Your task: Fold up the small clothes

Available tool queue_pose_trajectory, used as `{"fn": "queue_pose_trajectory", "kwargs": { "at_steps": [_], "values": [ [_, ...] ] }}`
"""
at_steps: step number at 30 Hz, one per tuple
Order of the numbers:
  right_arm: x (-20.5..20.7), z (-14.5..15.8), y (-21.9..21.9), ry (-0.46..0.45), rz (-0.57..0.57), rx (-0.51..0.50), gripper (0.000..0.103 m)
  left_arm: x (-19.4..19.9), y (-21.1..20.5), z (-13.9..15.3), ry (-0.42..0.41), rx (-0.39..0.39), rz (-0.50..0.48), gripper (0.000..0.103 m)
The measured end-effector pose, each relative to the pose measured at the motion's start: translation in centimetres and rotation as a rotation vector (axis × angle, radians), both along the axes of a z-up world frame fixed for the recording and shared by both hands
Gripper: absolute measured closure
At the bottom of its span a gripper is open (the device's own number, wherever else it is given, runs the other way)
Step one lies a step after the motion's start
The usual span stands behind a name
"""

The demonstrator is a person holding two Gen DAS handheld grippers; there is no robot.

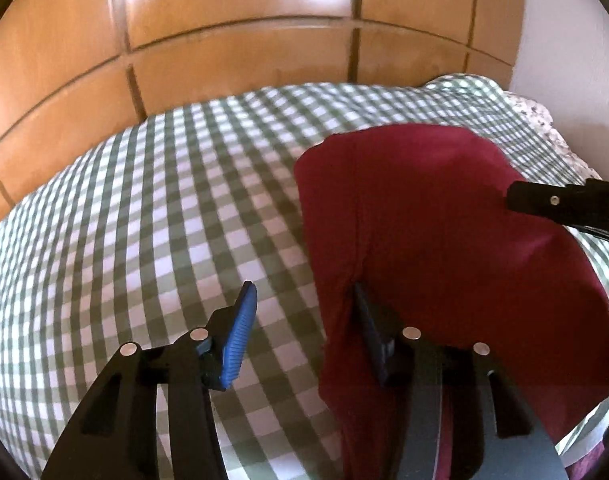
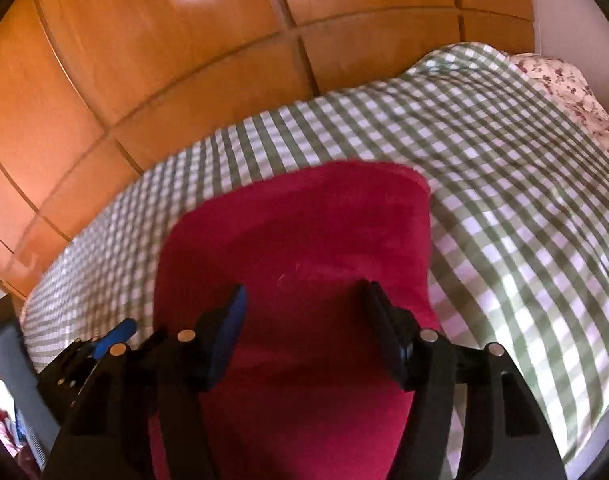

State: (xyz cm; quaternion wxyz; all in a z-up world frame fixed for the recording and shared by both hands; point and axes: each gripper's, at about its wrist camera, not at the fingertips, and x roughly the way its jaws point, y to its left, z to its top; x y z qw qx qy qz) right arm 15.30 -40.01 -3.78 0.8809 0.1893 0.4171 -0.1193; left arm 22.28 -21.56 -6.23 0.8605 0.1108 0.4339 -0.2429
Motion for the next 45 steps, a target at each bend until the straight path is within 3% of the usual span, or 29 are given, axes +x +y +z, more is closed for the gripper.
{"fn": "queue_pose_trajectory", "kwargs": {
  "at_steps": [4,8,16,23,34,36,45],
  "values": [
    [-0.1,-0.4,1.1,0.016,0.000,-0.089,0.040,-0.1,0.3,0.2,0.003,-0.014,0.022,0.049],
    [-1.2,0.0,1.4,0.004,0.005,-0.139,0.037,-1.4,1.7,1.5,-0.041,-0.029,0.088,0.028],
    [-7.7,0.8,5.4,-0.005,0.056,-0.212,0.035,-4.4,4.1,2.9,-0.078,-0.075,0.107,0.028],
    [-11.9,-0.7,7.8,0.039,0.054,-0.177,0.031,-5.6,4.4,2.9,-0.076,-0.084,0.106,0.028],
    [-12.9,-2.3,8.9,0.089,0.019,-0.145,0.022,-7.1,5.7,3.3,-0.073,-0.094,0.121,0.028],
    [-13.0,-2.3,9.1,0.097,0.027,-0.141,0.017,-7.4,6.0,3.5,-0.072,-0.099,0.126,0.024],
    [-14.7,-0.1,10.2,0.058,0.017,-0.151,0.007,-8.8,7.8,4.2,-0.070,-0.127,0.158,0.020]
  ]
}}
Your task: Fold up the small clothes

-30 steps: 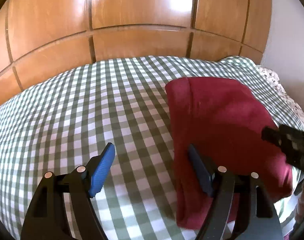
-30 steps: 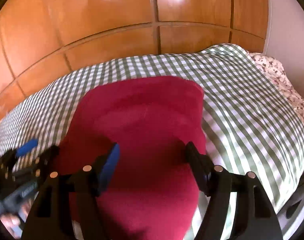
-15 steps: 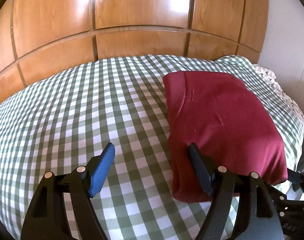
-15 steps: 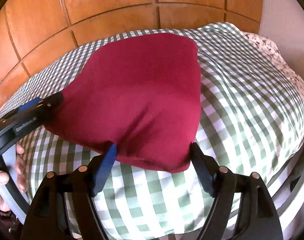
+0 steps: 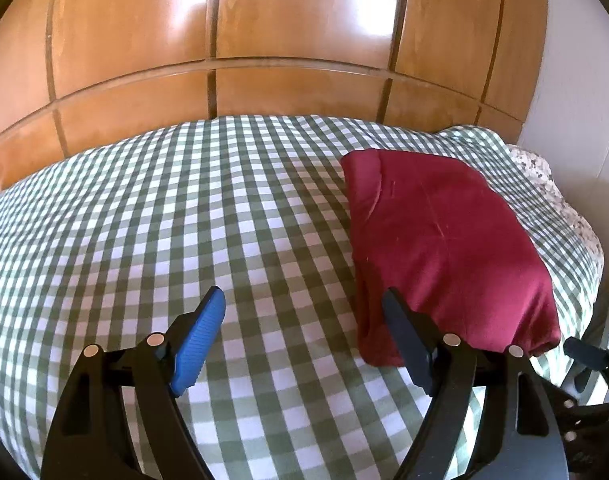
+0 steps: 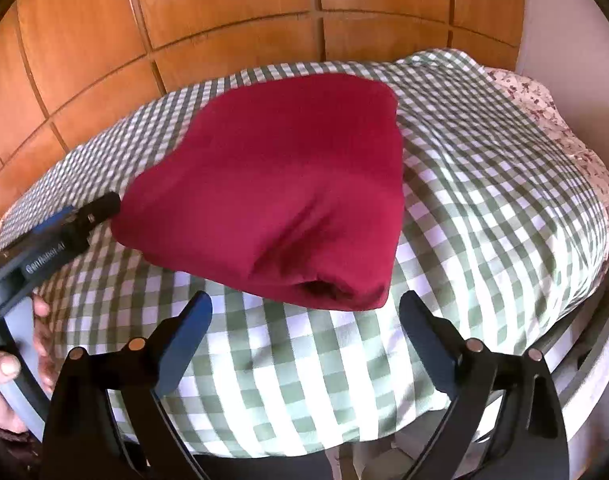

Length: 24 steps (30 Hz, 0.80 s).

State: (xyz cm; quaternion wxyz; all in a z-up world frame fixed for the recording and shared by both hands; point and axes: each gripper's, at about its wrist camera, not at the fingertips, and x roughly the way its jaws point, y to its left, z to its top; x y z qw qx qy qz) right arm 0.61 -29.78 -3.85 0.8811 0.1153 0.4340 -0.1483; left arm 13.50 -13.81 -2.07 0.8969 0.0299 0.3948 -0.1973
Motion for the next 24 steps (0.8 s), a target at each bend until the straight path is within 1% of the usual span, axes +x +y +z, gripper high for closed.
{"fn": "queue_pose_trajectory", "kwargs": {
  "at_steps": [2,4,6,10,13,16,18,20,24],
  "values": [
    [-0.4,0.9,0.1,-0.022,-0.015,-0.008,0.006,-0.4,0.4,0.1,-0.001,-0.001,0.011,0.018],
    [-0.8,1.8,0.3,-0.048,-0.033,-0.019,0.004,-0.8,0.9,0.1,-0.003,-0.002,0.021,0.018],
    [-1.1,2.6,0.5,-0.076,-0.064,-0.056,0.003,-1.0,1.4,0.0,0.006,0.000,0.035,0.015],
    [-1.1,3.4,0.9,-0.129,-0.187,-0.153,0.002,-1.8,2.6,0.1,0.009,-0.003,0.070,0.015],
    [-0.6,3.1,1.1,-0.110,-0.239,-0.188,0.002,-2.6,3.3,0.3,-0.003,0.006,0.085,0.013],
    [-0.6,3.0,1.9,-0.117,-0.236,-0.214,0.002,-3.3,4.2,1.0,-0.036,0.007,0.112,0.010],
    [-0.8,3.2,2.8,-0.132,-0.226,-0.244,0.002,-3.6,4.8,1.4,-0.048,-0.008,0.127,0.010],
    [-0.8,3.5,3.2,-0.140,-0.223,-0.269,0.002,-3.8,5.2,1.8,-0.061,-0.017,0.139,0.007],
    [-0.8,3.8,3.4,-0.152,-0.221,-0.281,0.002,-4.1,5.3,2.6,-0.079,-0.018,0.144,0.005]
  ]
}}
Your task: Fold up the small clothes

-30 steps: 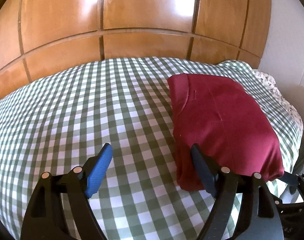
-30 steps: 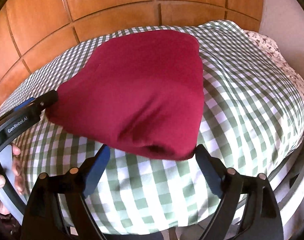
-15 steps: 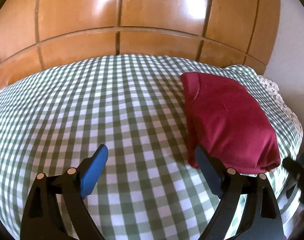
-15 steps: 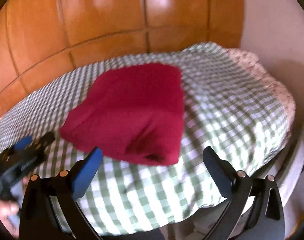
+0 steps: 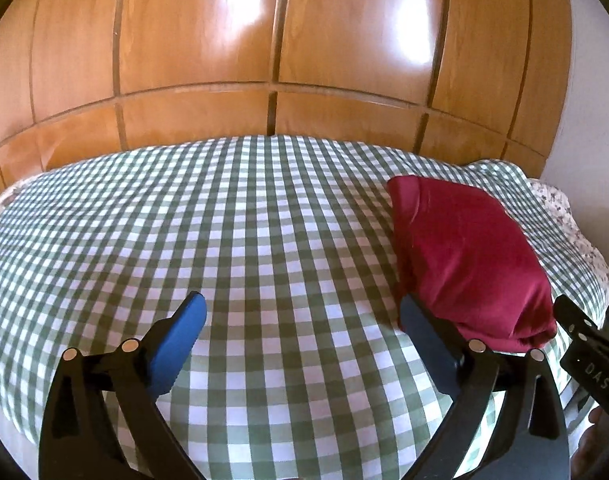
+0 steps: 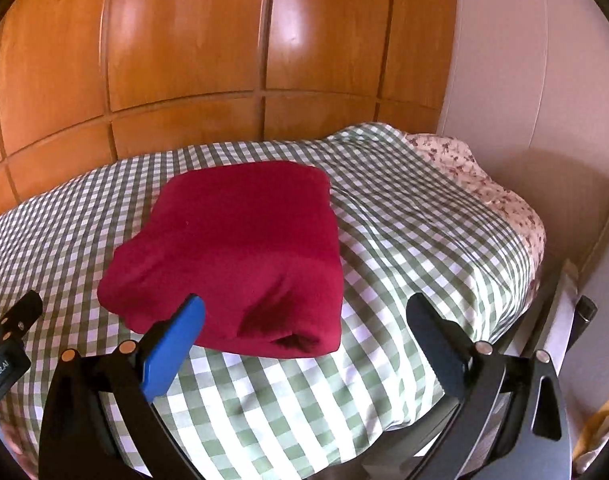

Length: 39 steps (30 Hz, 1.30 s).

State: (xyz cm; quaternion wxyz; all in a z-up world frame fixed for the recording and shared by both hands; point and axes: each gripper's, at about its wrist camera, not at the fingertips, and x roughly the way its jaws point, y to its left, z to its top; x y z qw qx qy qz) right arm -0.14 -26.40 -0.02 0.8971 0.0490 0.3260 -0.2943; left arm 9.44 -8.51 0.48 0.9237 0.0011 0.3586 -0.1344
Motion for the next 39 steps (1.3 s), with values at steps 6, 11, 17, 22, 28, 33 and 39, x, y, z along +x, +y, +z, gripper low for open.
{"fn": "queue_pose_trajectory", "kwargs": {
  "at_steps": [6,11,17,22,28,33,39],
  "values": [
    [-0.3,0.7,1.0,-0.032,0.017,-0.054,0.002,-0.8,-0.4,0.9,-0.033,0.018,-0.014,0.005],
    [-0.3,0.6,1.4,-0.038,0.030,-0.067,0.002,-0.8,-0.6,0.8,-0.030,0.033,-0.023,0.004],
    [-0.3,0.3,1.1,-0.041,0.030,-0.048,0.002,-1.0,-0.7,0.7,-0.024,0.038,-0.022,0.004],
    [-0.4,0.0,1.0,-0.040,0.036,-0.033,0.002,-1.4,-1.2,0.6,-0.032,0.055,-0.031,0.004],
    [-0.3,-0.4,0.9,-0.031,0.032,-0.020,0.002,-1.5,-1.5,0.4,-0.028,0.069,-0.040,0.004],
    [-0.3,-0.6,1.1,-0.026,0.035,-0.017,0.002,-1.6,-1.6,0.4,-0.025,0.069,-0.037,0.004],
    [-0.4,-0.6,0.9,-0.036,0.027,-0.004,0.002,-1.8,-1.5,0.7,-0.031,0.068,-0.030,0.004]
  ]
}}
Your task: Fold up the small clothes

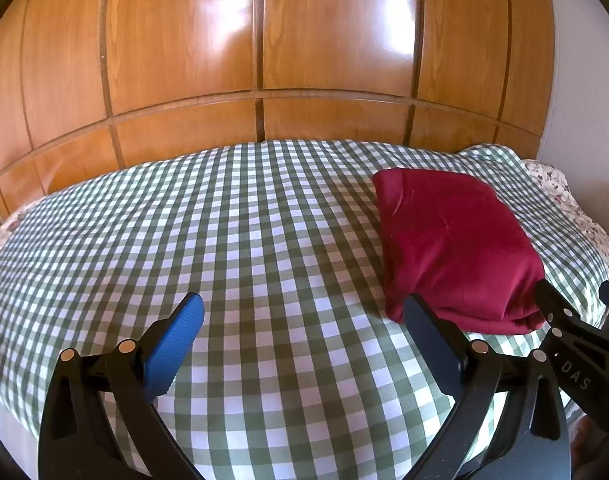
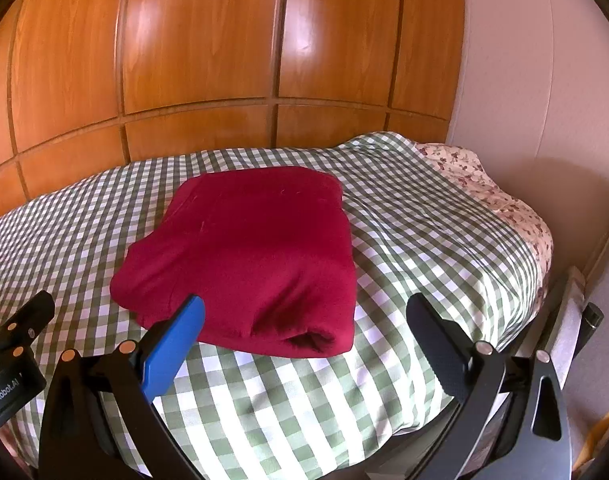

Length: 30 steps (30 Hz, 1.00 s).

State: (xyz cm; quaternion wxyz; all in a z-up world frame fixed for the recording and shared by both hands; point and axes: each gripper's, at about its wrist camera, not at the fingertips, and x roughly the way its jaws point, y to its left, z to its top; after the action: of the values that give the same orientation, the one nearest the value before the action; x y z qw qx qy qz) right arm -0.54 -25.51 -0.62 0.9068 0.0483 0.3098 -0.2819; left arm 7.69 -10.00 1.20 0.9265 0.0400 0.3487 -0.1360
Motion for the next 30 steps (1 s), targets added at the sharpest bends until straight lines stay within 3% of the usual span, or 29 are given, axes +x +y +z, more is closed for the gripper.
{"fn": "queue_pose_trajectory", "kwargs": {
  "at_steps": [30],
  "values": [
    [-0.16,-0.07,0.11,-0.010,-0.008,0.029,0.002,-0.58,0.45,0.99,-0.032,0.002,-0.011,0.004]
  ]
}}
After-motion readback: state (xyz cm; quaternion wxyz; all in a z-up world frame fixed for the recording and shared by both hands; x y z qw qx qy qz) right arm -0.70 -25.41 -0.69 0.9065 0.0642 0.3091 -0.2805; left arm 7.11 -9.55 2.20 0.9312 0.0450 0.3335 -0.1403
